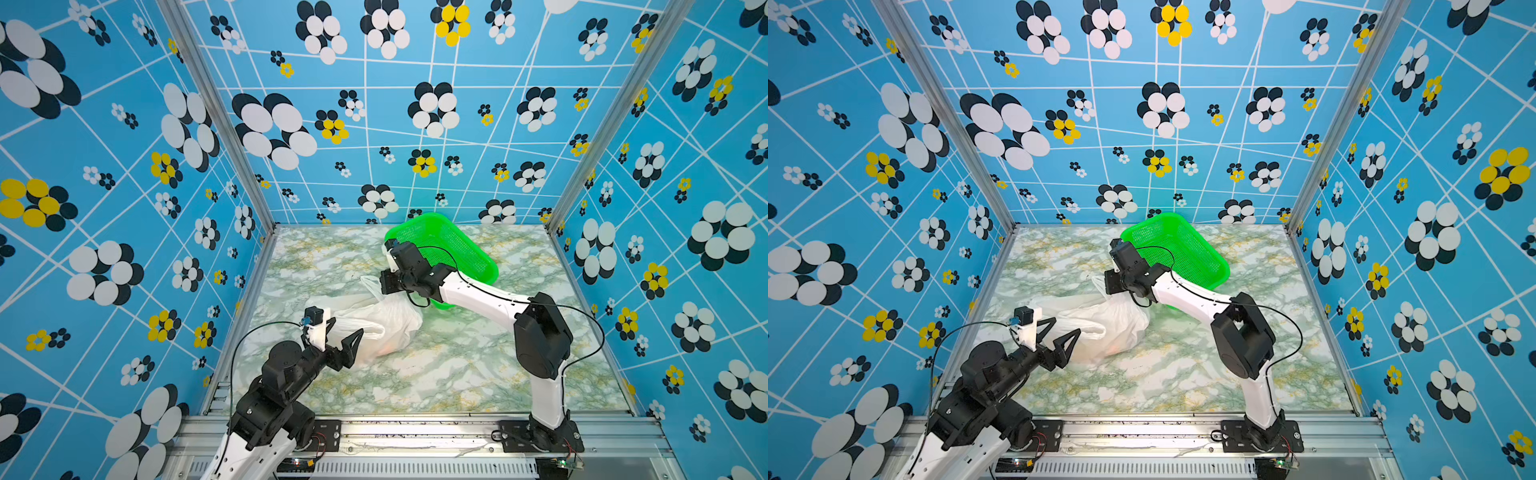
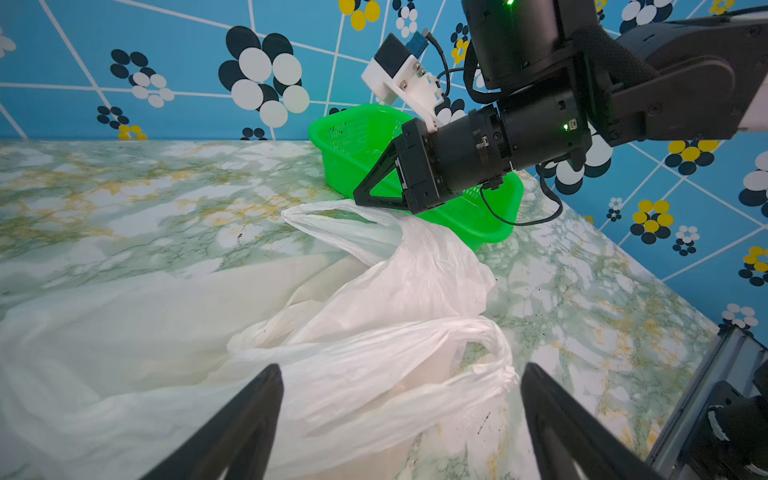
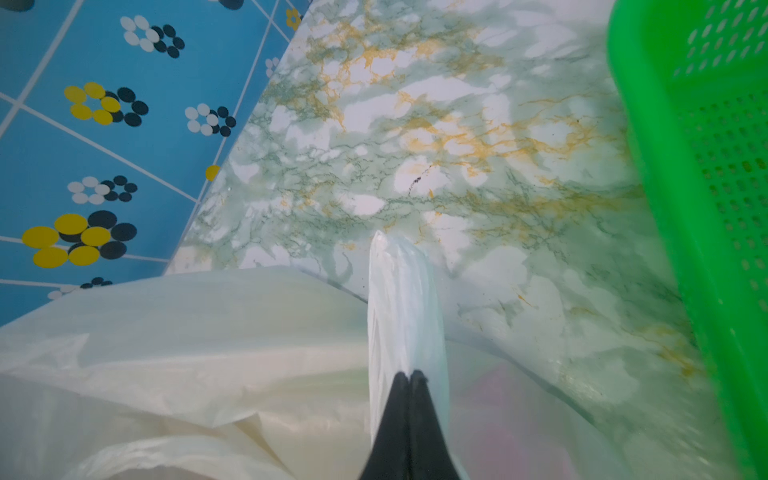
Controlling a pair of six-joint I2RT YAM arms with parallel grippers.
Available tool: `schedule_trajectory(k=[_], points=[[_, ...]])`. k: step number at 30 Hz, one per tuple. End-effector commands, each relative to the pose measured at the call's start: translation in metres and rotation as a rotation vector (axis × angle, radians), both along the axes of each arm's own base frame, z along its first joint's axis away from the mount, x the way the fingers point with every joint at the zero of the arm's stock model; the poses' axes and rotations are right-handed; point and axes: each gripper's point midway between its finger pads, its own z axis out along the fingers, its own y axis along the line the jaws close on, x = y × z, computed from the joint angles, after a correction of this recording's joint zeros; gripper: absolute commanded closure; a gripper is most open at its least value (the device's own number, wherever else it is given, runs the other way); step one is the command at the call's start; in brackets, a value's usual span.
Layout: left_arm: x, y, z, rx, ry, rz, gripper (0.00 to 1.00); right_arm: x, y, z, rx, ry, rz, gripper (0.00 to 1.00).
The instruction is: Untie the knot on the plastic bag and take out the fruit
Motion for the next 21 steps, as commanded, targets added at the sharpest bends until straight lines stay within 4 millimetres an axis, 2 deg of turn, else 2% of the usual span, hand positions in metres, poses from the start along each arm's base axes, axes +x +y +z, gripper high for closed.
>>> schedule_trajectory(k=[1,4,5,9,15,21], points=[[0.004,0.0,0.004,0.075,-0.054,0.01,0.01,-0.007,-0.009,0.056,0.105,-0.114,0.001,1.0],[0.003,-0.005,0.005,0.122,-0.094,-0.001,0.0,-0.016,-0.021,0.072,0.137,-0.158,-0.011,1.0],[0.003,-0.007,0.005,0.143,-0.113,-0.01,0.03,-0.018,-0.024,0.076,0.148,-0.169,-0.011,1.0],[-0.01,-0.031,0.003,0.211,-0.238,-0.135,0.07,-0.031,-0.034,0.081,0.204,-0.195,-0.011,1.0],[-0.009,-0.028,0.009,0.316,-0.307,-0.088,0.04,-0.049,-0.048,0.082,0.276,-0.216,-0.011,1.0],[0.008,-0.027,-0.008,0.549,-0.317,-0.02,0.0,-0.063,-0.053,0.078,0.321,-0.205,0.004,1.0]])
